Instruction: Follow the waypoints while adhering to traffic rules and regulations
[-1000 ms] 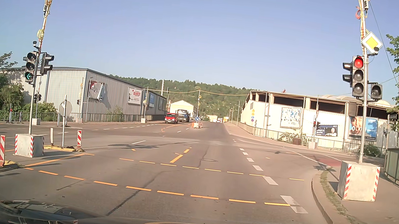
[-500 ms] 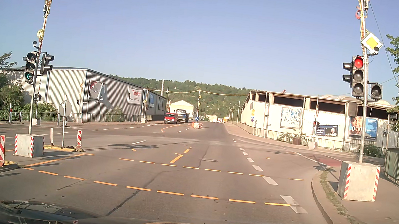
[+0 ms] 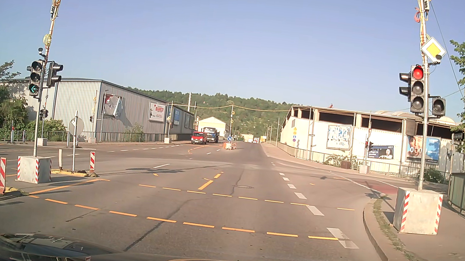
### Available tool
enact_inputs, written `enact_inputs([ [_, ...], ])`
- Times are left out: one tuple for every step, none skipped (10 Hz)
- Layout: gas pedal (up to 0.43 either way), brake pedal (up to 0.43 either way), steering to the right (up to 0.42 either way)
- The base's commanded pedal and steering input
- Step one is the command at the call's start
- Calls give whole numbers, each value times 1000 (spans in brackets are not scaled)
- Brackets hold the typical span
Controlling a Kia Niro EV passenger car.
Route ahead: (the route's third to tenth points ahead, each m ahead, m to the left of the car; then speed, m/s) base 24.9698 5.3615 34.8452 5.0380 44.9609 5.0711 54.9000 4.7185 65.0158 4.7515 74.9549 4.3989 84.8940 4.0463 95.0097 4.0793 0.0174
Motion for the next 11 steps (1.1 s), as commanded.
enact_inputs([
  [0, 299, -3],
  [0, 299, -3],
  [0, 299, -3],
  [0, 299, -3],
  [0, 299, -3],
  [0, 299, -3],
  [0, 299, -3],
  [0, 299, -3],
  [0, 299, -3],
  [0, 299, -3],
  [0, 299, -3],
])
